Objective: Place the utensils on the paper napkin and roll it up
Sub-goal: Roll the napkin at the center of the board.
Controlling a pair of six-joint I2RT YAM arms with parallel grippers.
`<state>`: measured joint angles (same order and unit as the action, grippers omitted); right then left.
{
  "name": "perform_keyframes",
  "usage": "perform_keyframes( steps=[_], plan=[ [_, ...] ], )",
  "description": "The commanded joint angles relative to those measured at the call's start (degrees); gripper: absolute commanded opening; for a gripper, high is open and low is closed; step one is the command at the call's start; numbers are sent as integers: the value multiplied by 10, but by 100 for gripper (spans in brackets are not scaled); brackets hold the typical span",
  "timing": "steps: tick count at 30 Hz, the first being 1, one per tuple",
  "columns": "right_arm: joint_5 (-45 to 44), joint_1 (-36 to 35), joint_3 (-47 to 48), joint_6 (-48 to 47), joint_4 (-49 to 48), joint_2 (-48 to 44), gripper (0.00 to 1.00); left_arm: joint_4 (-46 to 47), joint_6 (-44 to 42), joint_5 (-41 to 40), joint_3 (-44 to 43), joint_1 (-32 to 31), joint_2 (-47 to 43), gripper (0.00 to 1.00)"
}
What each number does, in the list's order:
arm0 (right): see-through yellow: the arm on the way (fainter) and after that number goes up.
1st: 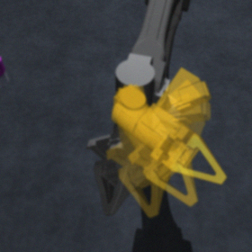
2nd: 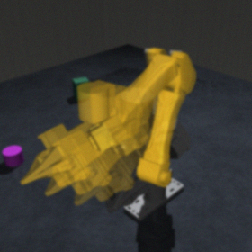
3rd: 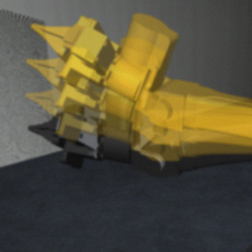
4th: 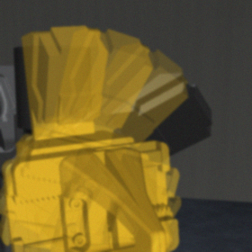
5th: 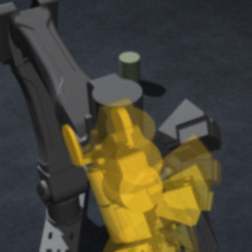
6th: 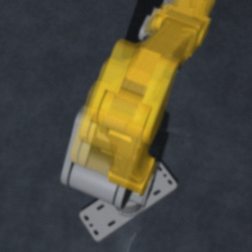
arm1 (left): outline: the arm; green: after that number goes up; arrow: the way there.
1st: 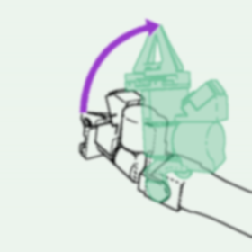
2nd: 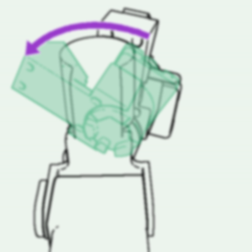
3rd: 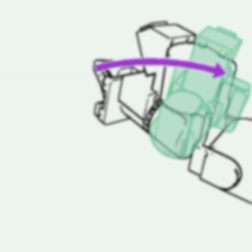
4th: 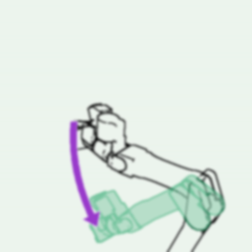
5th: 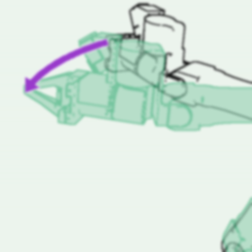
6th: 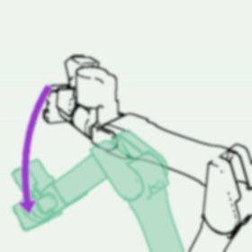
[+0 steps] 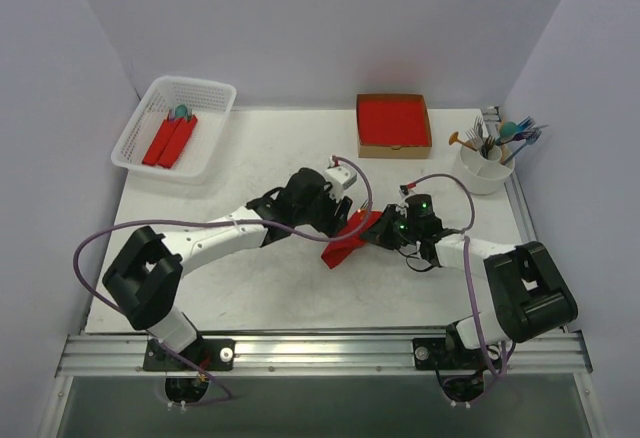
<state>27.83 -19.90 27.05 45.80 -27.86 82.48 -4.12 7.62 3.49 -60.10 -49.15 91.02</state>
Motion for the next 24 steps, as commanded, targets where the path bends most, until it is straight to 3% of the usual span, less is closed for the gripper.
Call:
perform_keyframes(
  steps=[1, 7, 24],
  plan=[
    [-5, -5, -15, -4, -3, -21, 0, -41, -4, 33, -77, 28, 27, 63],
    [-9, -5, -47, -4, -10, -24, 0, -74, -33, 62, -181, 34, 109, 63],
    [-22, -1, -67, -18, 6, -44, 0, -153, -101, 112, -338, -6, 275, 70]
  ],
)
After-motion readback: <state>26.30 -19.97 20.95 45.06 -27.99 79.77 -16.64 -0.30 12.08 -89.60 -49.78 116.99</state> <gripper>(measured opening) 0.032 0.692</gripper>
